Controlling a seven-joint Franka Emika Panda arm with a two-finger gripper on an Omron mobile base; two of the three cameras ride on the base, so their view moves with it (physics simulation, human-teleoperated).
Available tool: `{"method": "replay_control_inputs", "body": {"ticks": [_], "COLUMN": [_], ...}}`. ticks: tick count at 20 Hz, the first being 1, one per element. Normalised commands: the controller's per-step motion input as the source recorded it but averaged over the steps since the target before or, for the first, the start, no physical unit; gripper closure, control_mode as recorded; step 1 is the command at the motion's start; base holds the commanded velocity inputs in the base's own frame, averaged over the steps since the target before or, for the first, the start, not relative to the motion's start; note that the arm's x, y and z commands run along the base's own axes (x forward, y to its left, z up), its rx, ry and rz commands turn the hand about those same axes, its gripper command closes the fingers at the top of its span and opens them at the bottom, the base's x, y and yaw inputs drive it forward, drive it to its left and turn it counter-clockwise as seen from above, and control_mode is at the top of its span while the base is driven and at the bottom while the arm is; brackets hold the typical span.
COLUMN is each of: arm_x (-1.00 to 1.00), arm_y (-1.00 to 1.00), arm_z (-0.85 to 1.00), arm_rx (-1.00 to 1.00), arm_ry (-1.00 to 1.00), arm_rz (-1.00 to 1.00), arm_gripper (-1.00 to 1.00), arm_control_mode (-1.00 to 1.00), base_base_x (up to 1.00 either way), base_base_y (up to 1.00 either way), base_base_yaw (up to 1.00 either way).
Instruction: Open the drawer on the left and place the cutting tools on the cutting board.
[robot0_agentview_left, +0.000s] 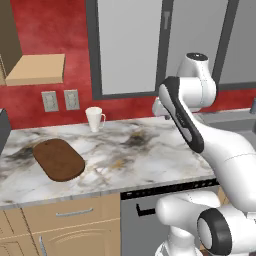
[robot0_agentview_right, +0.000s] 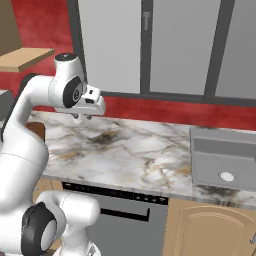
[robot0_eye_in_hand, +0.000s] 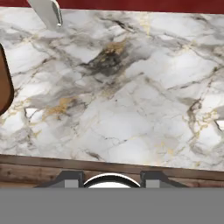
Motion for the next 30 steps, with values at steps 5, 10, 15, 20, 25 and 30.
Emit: {"method": "replay_control_inputs", "body": {"ticks": [5,10,15,20,25,30], "arm_x": [-0.22,-0.43,-0.62,-0.51,-0.38,-0.22], "arm_y": [0.32,0.99,1.0,1.0,1.0,1.0], "arm_z": [-0.05,-0.19,-0.23,-0.29,-0.48,-0.73], "arm_rx": [-0.05,-0.21,-0.28,-0.28,-0.23,-0.19], "arm_ry": [-0.02,0.0,-0.02,-0.03,-0.01,-0.1], "arm_rz": [0.06,0.23,0.26,0.35,0.35,0.33], "arm_gripper": [-1.0,-1.0,-1.0,-1.0,-1.0,-1.0], "arm_control_mode": [-1.0,-1.0,-1.0,-1.0,-1.0,-1.0], "base_base_x": [0.0,0.0,0.0,0.0,0.0,0.0], "base_base_y": [0.0,0.0,0.0,0.0,0.0,0.0], "base_base_yaw": [0.0,0.0,0.0,0.0,0.0,0.0]}}
